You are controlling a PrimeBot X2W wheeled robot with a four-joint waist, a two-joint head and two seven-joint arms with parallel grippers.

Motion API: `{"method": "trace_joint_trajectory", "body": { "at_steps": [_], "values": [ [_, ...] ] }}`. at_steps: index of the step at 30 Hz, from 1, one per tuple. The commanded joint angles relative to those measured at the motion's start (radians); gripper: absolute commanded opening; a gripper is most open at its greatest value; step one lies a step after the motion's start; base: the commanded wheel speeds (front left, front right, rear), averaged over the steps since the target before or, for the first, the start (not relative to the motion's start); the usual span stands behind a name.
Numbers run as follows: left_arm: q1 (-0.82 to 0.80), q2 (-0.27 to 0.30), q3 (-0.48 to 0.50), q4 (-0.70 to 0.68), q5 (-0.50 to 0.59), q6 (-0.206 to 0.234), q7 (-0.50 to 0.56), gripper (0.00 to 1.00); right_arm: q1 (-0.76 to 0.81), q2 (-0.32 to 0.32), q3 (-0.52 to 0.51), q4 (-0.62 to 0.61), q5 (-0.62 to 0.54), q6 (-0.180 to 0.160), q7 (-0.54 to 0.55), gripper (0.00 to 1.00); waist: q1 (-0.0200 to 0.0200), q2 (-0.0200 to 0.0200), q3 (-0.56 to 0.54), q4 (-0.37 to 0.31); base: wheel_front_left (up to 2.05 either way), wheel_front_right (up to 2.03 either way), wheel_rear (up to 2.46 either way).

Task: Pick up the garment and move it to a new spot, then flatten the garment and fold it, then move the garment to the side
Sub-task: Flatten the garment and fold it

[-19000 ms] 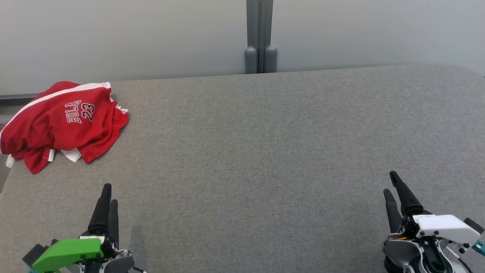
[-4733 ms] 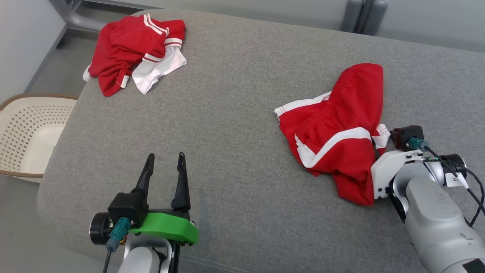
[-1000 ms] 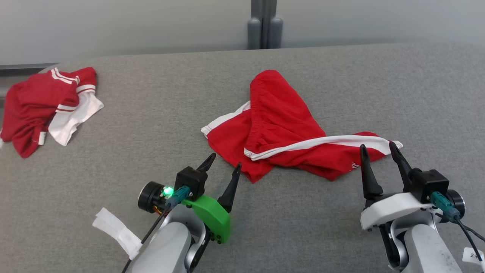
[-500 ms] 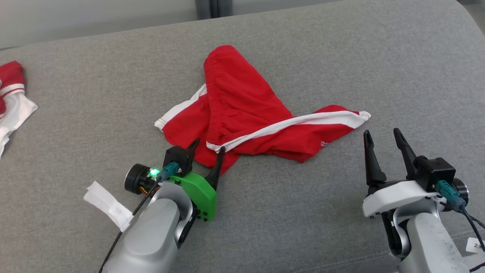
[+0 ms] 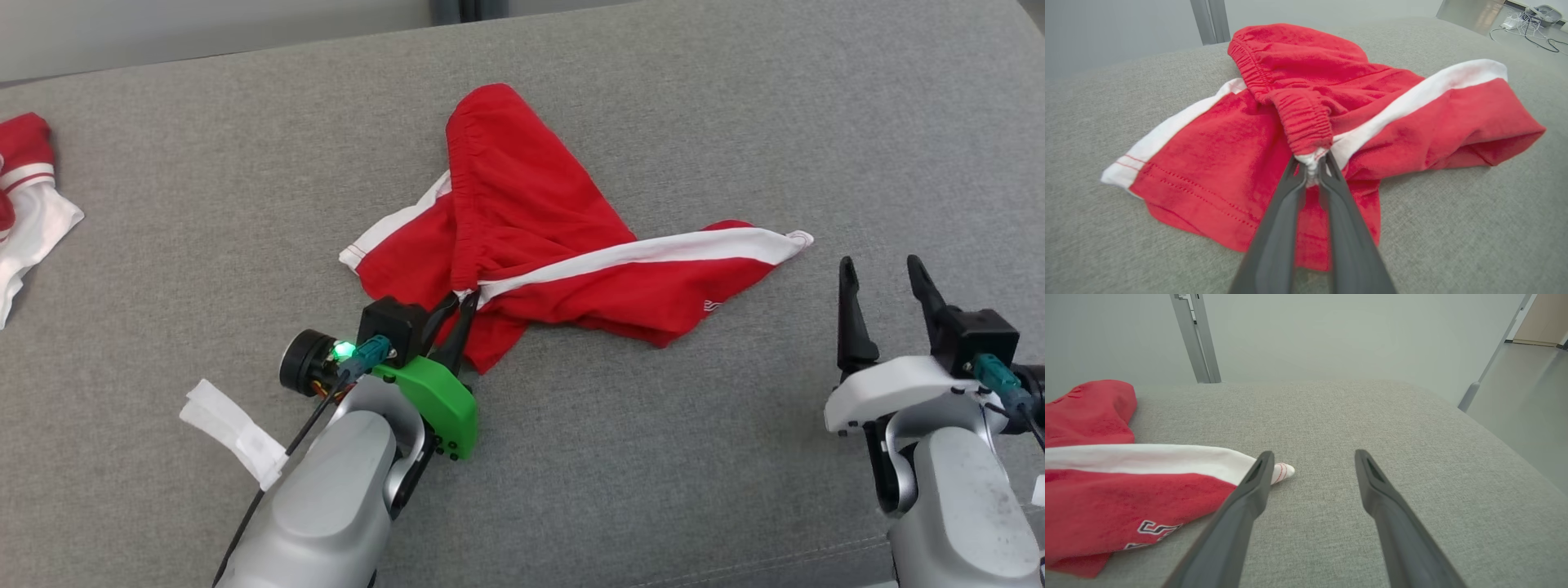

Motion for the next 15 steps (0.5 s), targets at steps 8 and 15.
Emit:
{"method": "trace_joint_trajectory", "body": {
  "at_steps": [8, 15],
  "values": [
    [0.027, 0.005, -0.017, -0.102, -0.016, 0.011, -0.003, 0.0, -0.174, -0.07, -0.022, 0.21, -0.091, -0.002, 0.071, 1.0, 0.0, -0.0001, 0.022, 0.061, 0.0, 0.0, 0.0],
    [0.029, 0.005, -0.038, -0.154, -0.026, 0.029, -0.003, 0.05, -0.288, -0.115, 0.071, 0.403, -0.055, -0.002, 0.07, 1.0, 0.0, -0.0001, 0.045, 0.087, 0.0, 0.0, 0.0]
  ]
}}
